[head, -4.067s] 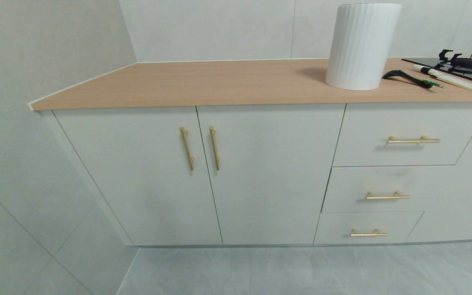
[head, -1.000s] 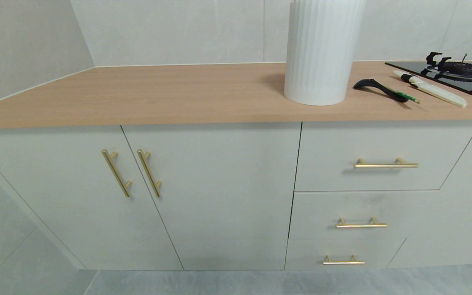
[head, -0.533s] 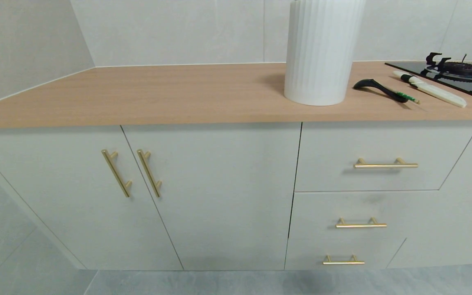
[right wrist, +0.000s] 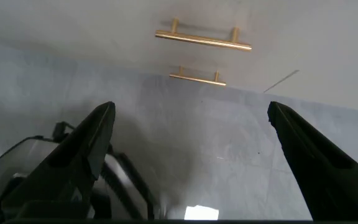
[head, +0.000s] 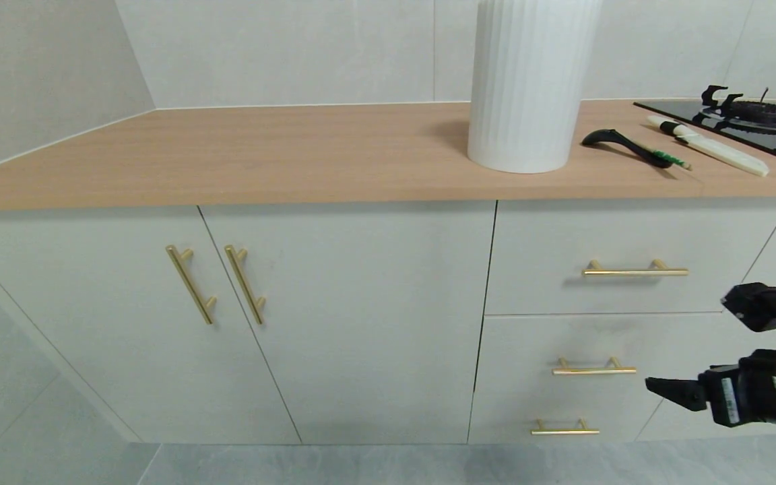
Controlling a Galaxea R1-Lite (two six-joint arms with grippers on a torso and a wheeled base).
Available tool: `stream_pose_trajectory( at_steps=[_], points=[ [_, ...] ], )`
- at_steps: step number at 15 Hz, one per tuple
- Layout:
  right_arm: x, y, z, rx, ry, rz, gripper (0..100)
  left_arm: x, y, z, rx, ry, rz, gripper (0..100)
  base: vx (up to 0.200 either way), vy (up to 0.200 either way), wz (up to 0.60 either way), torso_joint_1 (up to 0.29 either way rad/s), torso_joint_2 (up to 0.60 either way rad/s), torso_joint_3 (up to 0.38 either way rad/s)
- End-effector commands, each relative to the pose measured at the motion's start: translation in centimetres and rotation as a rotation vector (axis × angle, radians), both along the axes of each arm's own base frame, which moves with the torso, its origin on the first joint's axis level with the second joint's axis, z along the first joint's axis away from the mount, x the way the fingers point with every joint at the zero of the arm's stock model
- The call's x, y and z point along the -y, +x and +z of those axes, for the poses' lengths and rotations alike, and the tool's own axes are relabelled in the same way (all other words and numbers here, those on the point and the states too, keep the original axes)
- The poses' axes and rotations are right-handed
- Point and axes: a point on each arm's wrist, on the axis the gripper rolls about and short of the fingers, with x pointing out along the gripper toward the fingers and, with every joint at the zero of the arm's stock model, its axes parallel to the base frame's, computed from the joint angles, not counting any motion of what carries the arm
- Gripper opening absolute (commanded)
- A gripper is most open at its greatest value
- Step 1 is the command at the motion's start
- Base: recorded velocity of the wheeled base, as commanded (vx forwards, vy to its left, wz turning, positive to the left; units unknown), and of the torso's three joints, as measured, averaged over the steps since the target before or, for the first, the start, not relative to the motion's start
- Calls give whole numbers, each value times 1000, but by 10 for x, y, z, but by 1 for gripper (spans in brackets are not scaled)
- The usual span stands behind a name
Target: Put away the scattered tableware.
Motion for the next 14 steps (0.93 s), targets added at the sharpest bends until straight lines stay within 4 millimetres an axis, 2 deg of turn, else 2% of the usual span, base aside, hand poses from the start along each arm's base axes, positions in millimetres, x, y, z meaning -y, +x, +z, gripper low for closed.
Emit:
stream_pose_trajectory(
  at_steps=[1, 4, 7, 14],
  points=[
    [-8, 52, -61, -139, -27, 0, 100, 0, 0, 0, -2, 0, 1, 100, 0, 0, 0, 0, 0, 0],
    [-4, 76, -93, -121, -71, -88, 100, 0, 0, 0, -2, 0, 1, 100, 0, 0, 0, 0, 0, 0],
    [-4, 92, -115, -55, -91, -168, 100, 0, 0, 0, -2, 0, 1, 100, 0, 0, 0, 0, 0, 0],
    [-5, 116, -152, 73, -132, -303, 100, 0, 0, 0, -2, 0, 1, 100, 0, 0, 0, 0, 0, 0]
  ],
)
